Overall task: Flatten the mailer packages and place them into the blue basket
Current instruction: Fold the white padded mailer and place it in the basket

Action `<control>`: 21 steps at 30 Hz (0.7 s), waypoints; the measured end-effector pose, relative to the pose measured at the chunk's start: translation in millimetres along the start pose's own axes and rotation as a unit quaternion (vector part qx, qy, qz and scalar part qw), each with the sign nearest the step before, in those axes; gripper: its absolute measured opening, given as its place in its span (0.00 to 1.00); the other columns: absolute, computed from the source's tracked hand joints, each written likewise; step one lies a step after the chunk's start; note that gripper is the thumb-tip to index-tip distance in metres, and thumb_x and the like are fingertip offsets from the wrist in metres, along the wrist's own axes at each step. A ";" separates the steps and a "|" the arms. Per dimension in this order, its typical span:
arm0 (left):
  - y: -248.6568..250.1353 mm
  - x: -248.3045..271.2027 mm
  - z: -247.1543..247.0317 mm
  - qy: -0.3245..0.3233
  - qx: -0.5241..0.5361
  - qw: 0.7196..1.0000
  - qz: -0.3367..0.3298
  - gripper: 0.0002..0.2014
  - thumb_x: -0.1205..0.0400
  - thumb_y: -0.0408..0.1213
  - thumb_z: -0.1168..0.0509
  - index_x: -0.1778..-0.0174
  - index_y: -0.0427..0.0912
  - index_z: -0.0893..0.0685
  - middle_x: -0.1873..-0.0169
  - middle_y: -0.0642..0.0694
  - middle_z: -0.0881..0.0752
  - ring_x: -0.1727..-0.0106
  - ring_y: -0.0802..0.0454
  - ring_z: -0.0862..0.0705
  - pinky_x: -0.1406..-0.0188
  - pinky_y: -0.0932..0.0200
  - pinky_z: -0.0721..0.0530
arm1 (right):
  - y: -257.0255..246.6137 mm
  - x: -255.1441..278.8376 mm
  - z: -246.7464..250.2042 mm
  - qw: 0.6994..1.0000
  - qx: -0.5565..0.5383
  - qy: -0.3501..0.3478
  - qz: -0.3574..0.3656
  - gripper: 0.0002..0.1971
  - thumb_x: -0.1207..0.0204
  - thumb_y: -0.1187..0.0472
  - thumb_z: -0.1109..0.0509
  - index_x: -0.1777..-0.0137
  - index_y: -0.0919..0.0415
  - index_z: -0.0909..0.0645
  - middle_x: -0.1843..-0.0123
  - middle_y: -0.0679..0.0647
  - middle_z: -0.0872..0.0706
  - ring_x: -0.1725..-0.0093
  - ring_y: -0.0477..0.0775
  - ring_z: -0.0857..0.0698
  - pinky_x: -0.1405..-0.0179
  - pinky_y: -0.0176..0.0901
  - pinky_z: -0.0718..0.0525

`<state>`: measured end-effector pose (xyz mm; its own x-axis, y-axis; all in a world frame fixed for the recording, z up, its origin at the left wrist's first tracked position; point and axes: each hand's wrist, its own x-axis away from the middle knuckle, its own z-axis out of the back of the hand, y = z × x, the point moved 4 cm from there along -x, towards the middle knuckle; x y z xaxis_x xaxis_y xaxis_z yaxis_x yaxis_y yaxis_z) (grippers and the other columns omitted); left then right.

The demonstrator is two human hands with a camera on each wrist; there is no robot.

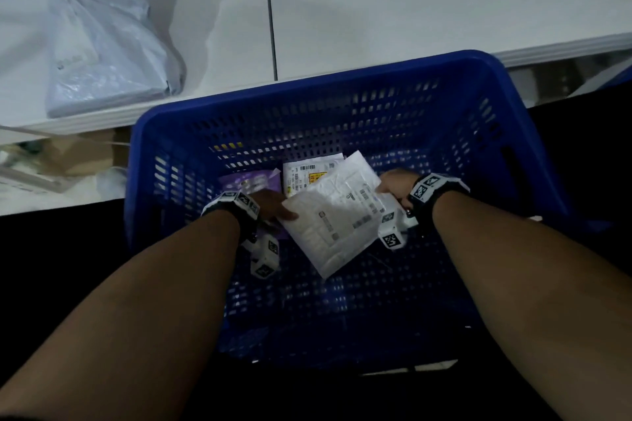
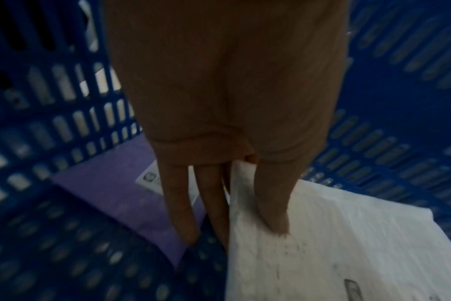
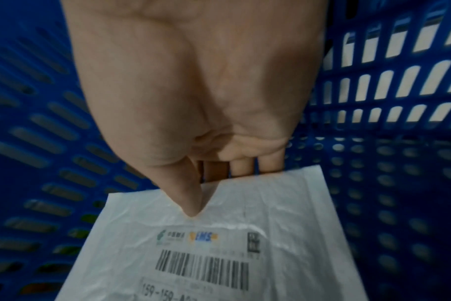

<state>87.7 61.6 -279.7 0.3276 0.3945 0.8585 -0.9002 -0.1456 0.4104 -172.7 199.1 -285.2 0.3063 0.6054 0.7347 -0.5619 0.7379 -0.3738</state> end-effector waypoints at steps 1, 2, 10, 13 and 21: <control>-4.3 -5.4 -2.0 0.009 0.028 1.000 -0.003 0.22 0.22 0.36 0.23 0.32 0.35 0.15 0.38 0.36 0.13 0.43 0.38 0.12 0.42 0.41 0.12 | 5.7 -3.6 -5.6 1.000 -0.001 -0.004 -0.015 0.20 0.14 0.63 0.38 0.67 0.48 0.36 0.63 0.45 0.32 0.65 0.43 0.32 0.53 0.37 0.29; -9.2 -12.5 -1.2 0.034 0.058 0.998 -0.004 0.22 0.21 0.35 0.24 0.32 0.34 0.17 0.38 0.35 0.13 0.43 0.37 0.13 0.45 0.43 0.12 | 9.0 -5.9 -10.4 1.000 -0.006 -0.009 -0.027 0.19 0.14 0.62 0.38 0.67 0.48 0.35 0.63 0.45 0.32 0.66 0.40 0.33 0.58 0.35 0.27; -33.8 -49.0 15.7 0.144 0.258 0.955 0.021 0.25 0.22 0.40 0.23 0.30 0.35 0.18 0.38 0.34 0.13 0.40 0.33 0.13 0.40 0.32 0.14 | -1.7 -14.5 -51.8 0.975 -0.186 -0.071 -0.094 0.17 0.19 0.67 0.34 0.71 0.56 0.29 0.71 0.54 0.24 0.71 0.52 0.26 0.61 0.54 0.20; -46.1 -54.3 29.5 0.193 0.196 0.961 0.024 0.32 0.22 0.46 0.24 0.23 0.37 0.24 0.28 0.40 0.20 0.33 0.35 0.17 0.35 0.37 0.16 | -10.7 -13.8 -64.2 0.955 -0.256 -0.090 -0.121 0.16 0.21 0.64 0.33 0.71 0.58 0.28 0.78 0.53 0.23 0.75 0.55 0.26 0.73 0.47 0.28; -71.7 -59.5 30.1 0.139 0.280 0.949 0.030 0.17 0.23 0.33 0.24 0.39 0.35 0.13 0.43 0.34 0.11 0.44 0.34 0.11 0.43 0.32 0.13 | -16.5 -21.8 -86.6 0.930 -0.339 -0.087 -0.115 0.09 0.23 0.56 0.29 0.47 0.60 0.18 0.61 0.57 0.18 0.65 0.59 0.19 0.67 0.48 0.21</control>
<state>141.4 21.3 -351.0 0.1221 0.5824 0.8037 -0.5958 -0.6047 0.5286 -103.6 199.5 -344.1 0.1966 0.3953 0.8973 0.1351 0.8955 -0.4241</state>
